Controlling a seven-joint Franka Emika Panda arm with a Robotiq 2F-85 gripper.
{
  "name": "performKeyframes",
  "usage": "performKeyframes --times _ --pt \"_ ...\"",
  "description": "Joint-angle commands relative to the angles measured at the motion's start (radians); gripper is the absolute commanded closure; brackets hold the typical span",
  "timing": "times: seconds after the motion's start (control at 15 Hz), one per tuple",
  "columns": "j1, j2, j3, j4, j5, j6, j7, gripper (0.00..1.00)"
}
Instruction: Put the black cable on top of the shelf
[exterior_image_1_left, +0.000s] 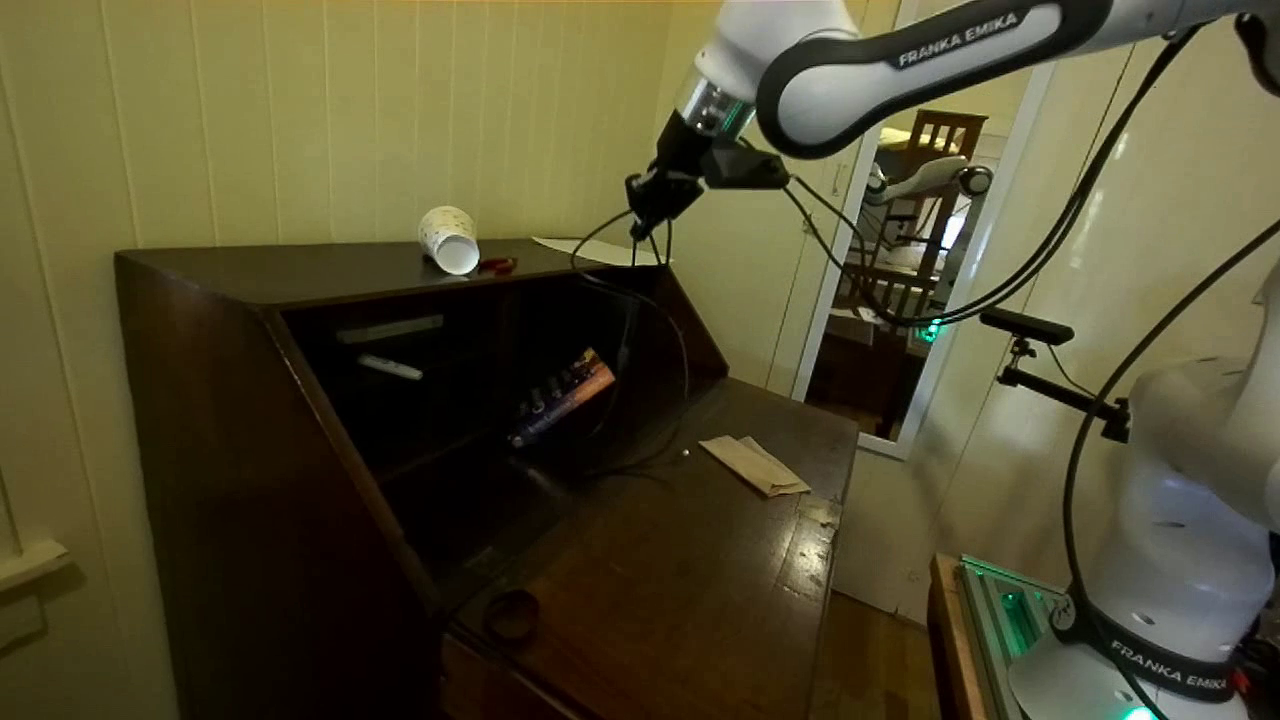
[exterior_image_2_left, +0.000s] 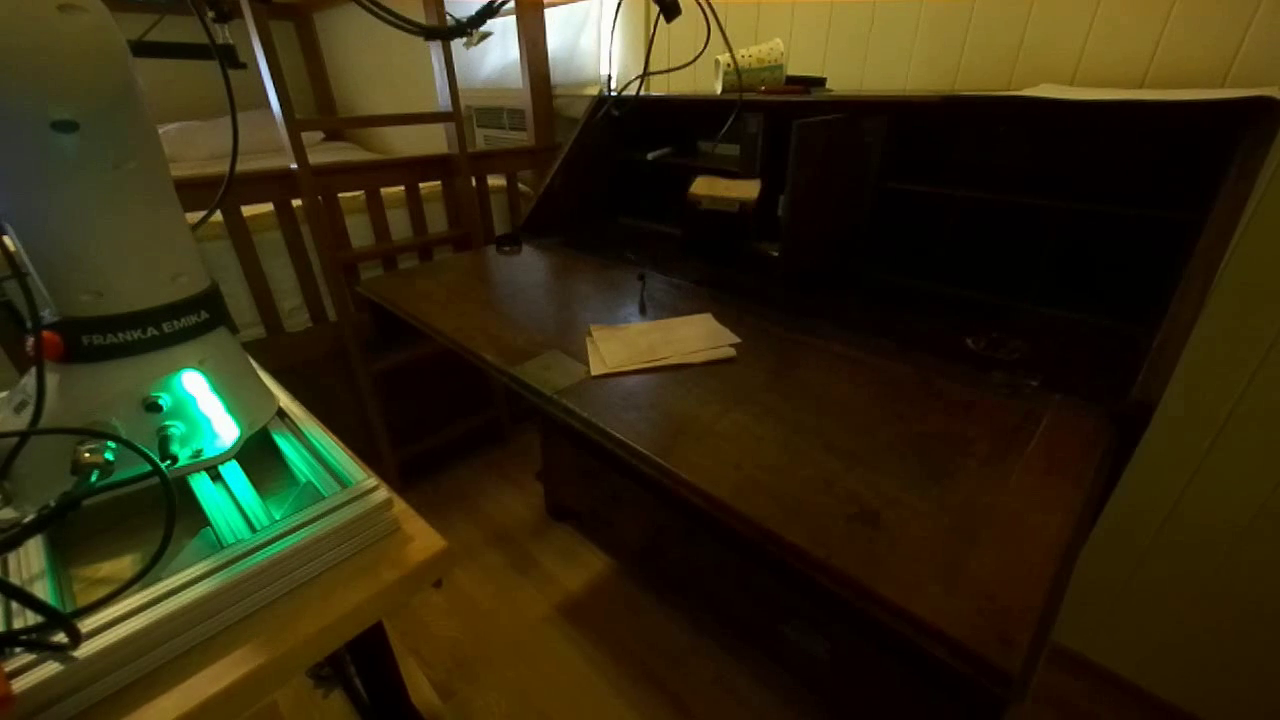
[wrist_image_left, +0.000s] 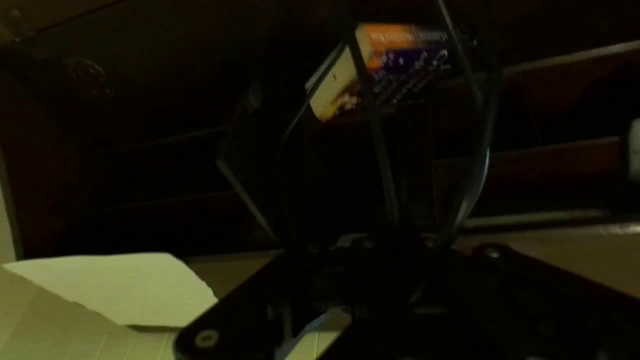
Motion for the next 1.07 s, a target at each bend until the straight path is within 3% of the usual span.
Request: performKeyframes --times 0.0,0.27,0.33,0.8,1.0 --pt "-0.056 -0.102 0.058 0.01 -0.009 0.004 0.034 0.99" --pt "-0.111 -0.164 0.105 0.024 -0.014 -0.016 0.051 0.99" --pt "-0.109 -0.141 0.105 0.025 0.016 0.003 0.012 0.96" --pt "-0.127 -0.157 0.116 0.023 0.015 -0.002 0.017 0.99" --pt "-0.156 -0.079 0.136 0.146 -0.046 0.113 0.035 0.99"
